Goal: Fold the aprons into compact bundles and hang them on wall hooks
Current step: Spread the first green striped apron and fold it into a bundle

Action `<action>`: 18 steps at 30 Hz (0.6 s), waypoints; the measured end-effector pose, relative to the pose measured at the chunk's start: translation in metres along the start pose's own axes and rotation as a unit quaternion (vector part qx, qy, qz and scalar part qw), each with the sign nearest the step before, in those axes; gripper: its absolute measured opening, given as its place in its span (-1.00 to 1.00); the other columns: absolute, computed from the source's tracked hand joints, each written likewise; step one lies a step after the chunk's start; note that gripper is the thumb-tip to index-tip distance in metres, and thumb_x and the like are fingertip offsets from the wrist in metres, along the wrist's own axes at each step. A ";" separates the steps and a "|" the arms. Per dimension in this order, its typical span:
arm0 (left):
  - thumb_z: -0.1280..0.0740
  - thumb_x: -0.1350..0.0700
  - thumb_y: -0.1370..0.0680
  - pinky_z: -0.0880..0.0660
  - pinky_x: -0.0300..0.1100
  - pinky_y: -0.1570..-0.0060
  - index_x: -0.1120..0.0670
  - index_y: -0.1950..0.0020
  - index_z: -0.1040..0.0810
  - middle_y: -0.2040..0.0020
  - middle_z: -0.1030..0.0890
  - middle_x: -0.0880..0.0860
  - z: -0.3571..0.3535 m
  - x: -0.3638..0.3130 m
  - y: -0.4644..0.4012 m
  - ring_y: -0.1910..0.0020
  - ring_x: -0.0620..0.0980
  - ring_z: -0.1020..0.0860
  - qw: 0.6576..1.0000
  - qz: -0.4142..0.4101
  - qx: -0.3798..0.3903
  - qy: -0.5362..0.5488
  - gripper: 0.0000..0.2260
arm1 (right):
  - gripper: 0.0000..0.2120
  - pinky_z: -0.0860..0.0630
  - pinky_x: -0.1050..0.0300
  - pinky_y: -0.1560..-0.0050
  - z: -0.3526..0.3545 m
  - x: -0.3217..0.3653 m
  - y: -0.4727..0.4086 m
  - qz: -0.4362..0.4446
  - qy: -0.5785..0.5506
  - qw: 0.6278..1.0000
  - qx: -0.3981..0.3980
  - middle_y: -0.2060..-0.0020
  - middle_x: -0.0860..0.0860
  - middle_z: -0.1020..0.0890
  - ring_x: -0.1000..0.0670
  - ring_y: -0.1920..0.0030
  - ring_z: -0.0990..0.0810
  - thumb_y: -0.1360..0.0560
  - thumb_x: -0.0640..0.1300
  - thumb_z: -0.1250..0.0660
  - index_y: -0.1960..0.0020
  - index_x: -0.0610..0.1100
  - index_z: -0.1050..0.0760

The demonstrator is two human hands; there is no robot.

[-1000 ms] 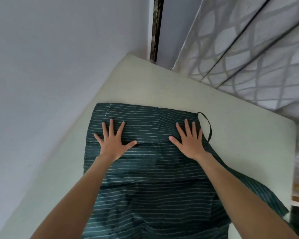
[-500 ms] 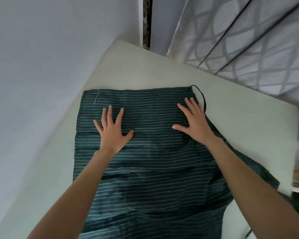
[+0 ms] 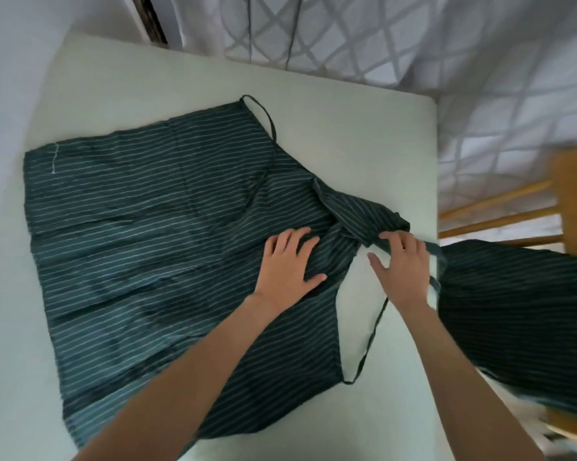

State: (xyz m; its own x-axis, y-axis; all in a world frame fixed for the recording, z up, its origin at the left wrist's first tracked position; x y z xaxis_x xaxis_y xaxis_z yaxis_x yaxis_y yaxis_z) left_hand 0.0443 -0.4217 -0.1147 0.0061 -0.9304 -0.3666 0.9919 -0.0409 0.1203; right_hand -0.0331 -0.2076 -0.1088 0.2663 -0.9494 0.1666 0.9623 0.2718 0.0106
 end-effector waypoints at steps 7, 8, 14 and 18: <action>-0.19 -0.28 -0.50 0.14 0.23 -0.43 0.01 -0.52 -0.06 -0.50 -0.13 -0.05 -0.020 -0.040 -0.014 -0.49 0.00 -0.02 0.994 0.057 0.080 -0.054 -0.30 | -0.81 -0.37 0.06 0.16 0.017 -0.022 -0.040 0.106 -0.058 0.984 0.127 0.21 -0.09 -0.64 -0.14 0.20 -0.59 -0.51 -0.08 -0.34 -0.05 -0.16 -0.57; -0.22 -0.28 -0.48 0.15 0.28 -0.41 -0.03 -0.52 -0.05 -0.51 -0.10 -0.06 -0.020 -0.039 -0.012 -0.50 0.01 0.01 0.993 0.061 0.090 -0.048 -0.29 | -0.83 -0.35 0.10 0.21 0.025 -0.021 -0.048 0.099 -0.112 0.974 0.172 0.24 -0.06 -0.63 -0.10 0.21 -0.57 -0.55 -0.08 -0.28 0.00 -0.16 -0.58; -0.40 -0.27 -0.33 0.36 0.37 -0.28 -0.17 -0.45 -0.22 -0.51 -0.11 -0.10 -0.021 -0.034 0.007 -0.52 0.02 0.11 0.991 -0.011 0.117 -0.060 -0.26 | -0.78 -0.48 0.04 0.09 0.060 -0.035 -0.139 0.085 -0.124 0.984 0.099 0.10 -0.16 -0.64 -0.15 0.10 -0.58 -0.58 -0.12 -0.17 -0.03 -0.19 -0.56; -0.15 -0.38 -0.37 0.20 0.34 -0.37 -0.16 -0.32 -0.40 -0.43 -0.30 -0.10 -0.017 -0.039 0.010 -0.49 0.02 -0.10 0.994 0.001 0.103 -0.048 -0.41 | -0.71 -0.44 -0.05 -0.14 0.047 -0.048 -0.166 0.047 -0.076 0.988 0.124 -0.17 -0.14 -0.53 -0.17 -0.16 -0.49 -0.52 -0.14 -0.29 -0.24 -0.07 -0.47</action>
State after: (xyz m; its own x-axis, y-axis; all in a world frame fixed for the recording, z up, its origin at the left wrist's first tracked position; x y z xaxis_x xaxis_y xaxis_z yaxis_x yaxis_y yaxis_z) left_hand 0.0562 -0.3792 -0.1149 -0.0143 -0.9603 -0.2785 0.9451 -0.1039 0.3098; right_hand -0.2079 -0.1994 -0.0726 0.3247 -0.8882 0.3252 0.8854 0.4063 0.2257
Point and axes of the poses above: each hand's wrist, its own y-axis away from the middle knuckle, its own z-axis out of the back of the hand, x = y × z, the point moved 1 cm from there along -y, towards the middle knuckle
